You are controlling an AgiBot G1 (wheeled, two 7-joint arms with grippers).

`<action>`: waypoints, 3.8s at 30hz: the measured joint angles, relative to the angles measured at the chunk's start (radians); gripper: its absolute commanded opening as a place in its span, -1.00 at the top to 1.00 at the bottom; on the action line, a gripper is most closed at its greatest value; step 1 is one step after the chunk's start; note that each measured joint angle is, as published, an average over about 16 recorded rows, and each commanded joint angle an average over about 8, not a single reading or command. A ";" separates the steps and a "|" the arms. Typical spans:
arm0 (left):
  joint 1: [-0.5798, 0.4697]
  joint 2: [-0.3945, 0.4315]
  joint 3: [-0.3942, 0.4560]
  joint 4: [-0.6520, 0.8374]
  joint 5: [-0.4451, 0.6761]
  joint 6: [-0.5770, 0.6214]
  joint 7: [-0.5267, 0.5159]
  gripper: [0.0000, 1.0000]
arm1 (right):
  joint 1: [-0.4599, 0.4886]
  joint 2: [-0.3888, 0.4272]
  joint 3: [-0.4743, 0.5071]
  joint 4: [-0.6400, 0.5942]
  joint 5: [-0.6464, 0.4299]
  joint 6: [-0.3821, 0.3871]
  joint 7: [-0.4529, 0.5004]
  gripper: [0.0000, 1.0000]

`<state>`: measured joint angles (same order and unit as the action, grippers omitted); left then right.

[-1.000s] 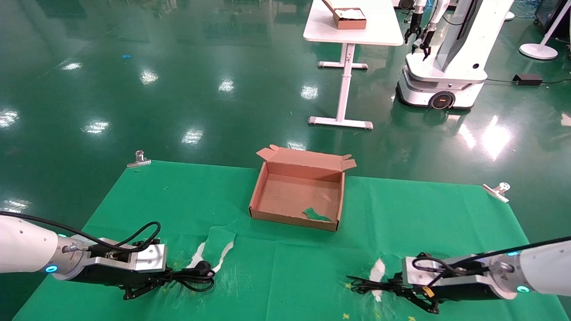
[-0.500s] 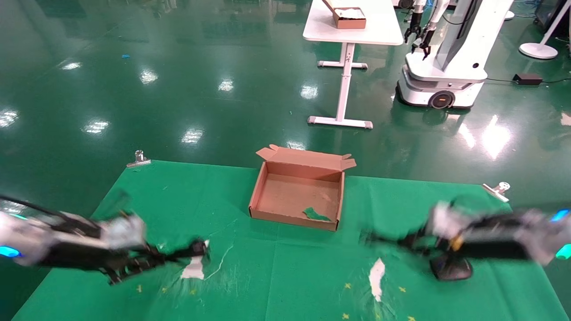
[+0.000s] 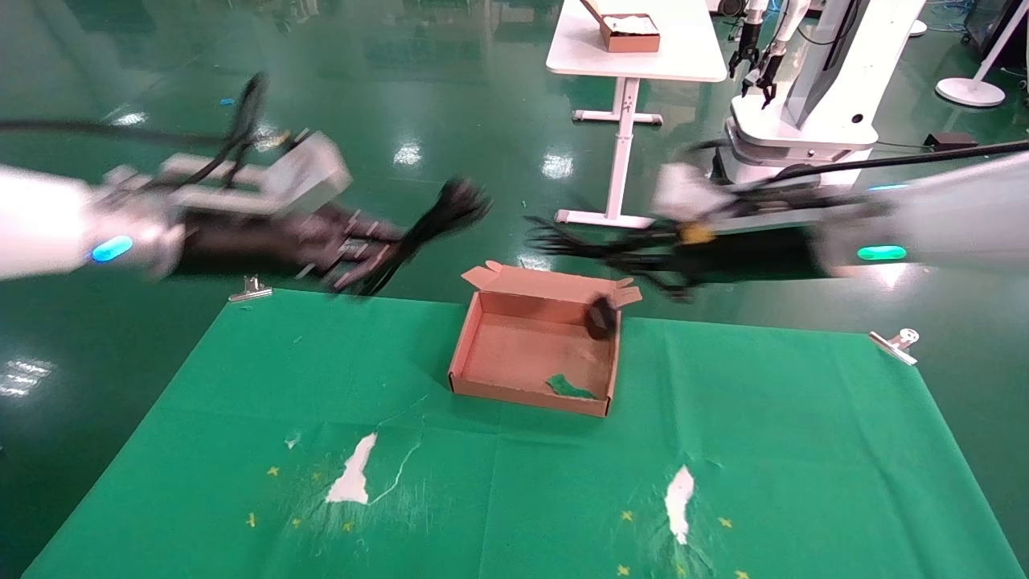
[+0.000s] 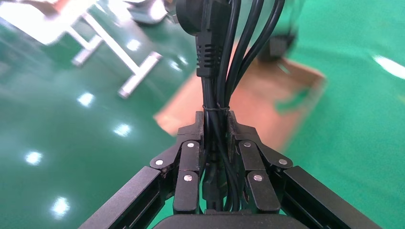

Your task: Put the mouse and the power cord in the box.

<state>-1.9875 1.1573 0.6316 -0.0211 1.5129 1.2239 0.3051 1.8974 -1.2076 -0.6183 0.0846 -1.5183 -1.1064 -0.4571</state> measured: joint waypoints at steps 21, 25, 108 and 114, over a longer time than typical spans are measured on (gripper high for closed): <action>0.043 0.064 0.001 0.003 0.002 -0.088 0.078 1.00 | -0.233 -0.153 -0.056 0.097 0.055 0.248 0.079 -1.00; 0.054 0.082 0.012 -0.001 0.018 -0.140 0.103 1.00 | -0.233 -0.150 -0.069 0.096 0.062 0.267 0.094 -1.00; 0.557 -0.122 0.054 -0.773 -0.407 -0.205 -0.300 -1.00 | -0.341 0.273 0.117 0.511 0.405 -0.010 0.229 -1.00; 0.622 -0.199 -0.019 -0.861 -0.475 -0.119 -0.335 -1.00 | -0.429 0.332 0.158 0.636 0.475 -0.079 0.305 -1.00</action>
<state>-1.3659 0.9586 0.6125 -0.8826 1.0384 1.1052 -0.0297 1.4687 -0.8755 -0.4606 0.7211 -1.0437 -1.1852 -0.1521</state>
